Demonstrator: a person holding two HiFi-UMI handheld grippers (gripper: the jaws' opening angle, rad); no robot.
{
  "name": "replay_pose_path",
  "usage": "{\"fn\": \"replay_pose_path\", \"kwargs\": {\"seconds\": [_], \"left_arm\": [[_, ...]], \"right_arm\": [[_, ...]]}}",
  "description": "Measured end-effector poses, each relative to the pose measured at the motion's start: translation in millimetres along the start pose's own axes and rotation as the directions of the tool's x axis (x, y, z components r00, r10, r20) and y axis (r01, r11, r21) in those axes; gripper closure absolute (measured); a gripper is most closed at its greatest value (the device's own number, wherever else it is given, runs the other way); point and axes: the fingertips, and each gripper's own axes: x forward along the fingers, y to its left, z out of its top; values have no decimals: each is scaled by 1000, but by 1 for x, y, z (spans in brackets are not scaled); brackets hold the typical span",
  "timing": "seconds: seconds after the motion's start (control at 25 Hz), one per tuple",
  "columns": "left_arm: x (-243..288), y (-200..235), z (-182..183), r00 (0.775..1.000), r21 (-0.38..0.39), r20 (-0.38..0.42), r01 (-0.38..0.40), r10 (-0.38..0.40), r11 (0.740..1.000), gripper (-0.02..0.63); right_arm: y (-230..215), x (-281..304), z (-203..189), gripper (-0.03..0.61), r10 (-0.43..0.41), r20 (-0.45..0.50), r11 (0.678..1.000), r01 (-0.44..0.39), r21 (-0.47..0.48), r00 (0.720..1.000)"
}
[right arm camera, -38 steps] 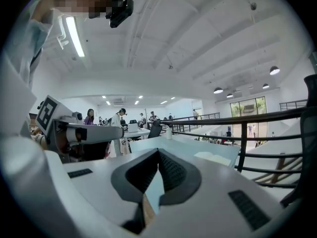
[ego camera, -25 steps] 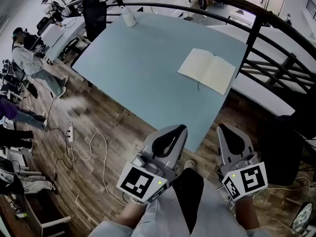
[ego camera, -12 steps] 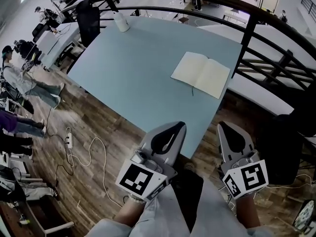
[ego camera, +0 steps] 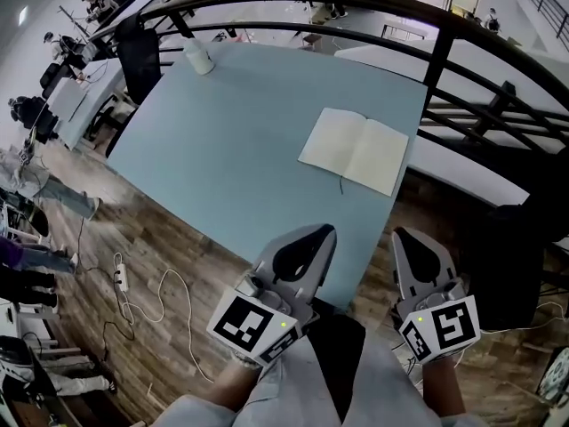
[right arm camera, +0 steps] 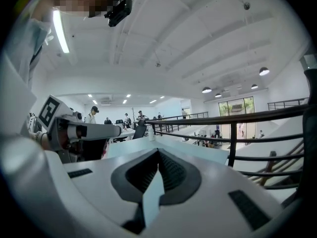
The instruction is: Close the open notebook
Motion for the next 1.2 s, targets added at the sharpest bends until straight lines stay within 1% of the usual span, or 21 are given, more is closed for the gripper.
{"fn": "replay_pose_path", "kwargs": {"seconds": [0.16, 0.36, 0.76, 0.92, 1.04, 1.12, 1.2], "left_arm": [[6, 27, -3, 999, -24, -17, 28, -29, 999, 611], [16, 57, -13, 995, -37, -80, 54, -57, 998, 609], [27, 107, -26, 978, -126, -133, 146, -162, 981, 609], [28, 120, -36, 963, -195, -153, 192, -223, 962, 610], [30, 124, -48, 943, -230, -197, 222, -269, 948, 609], [31, 126, -55, 933, -273, -205, 235, -295, 933, 609], [34, 126, -61, 927, -331, -196, 245, -321, 911, 609]], "right_arm": [[1, 26, -1, 577, -37, -21, 999, 38, 15, 999], [3, 52, -3, 577, -86, -43, 996, 88, 35, 995], [14, 98, -11, 577, -179, -84, 980, 184, 68, 980], [23, 109, -17, 577, -222, -103, 973, 227, 33, 970], [28, 114, -19, 577, -235, -105, 968, 242, 60, 966], [29, 114, -20, 577, -251, -112, 963, 260, 70, 961], [31, 110, -21, 577, -271, -121, 957, 281, 69, 955]]}}
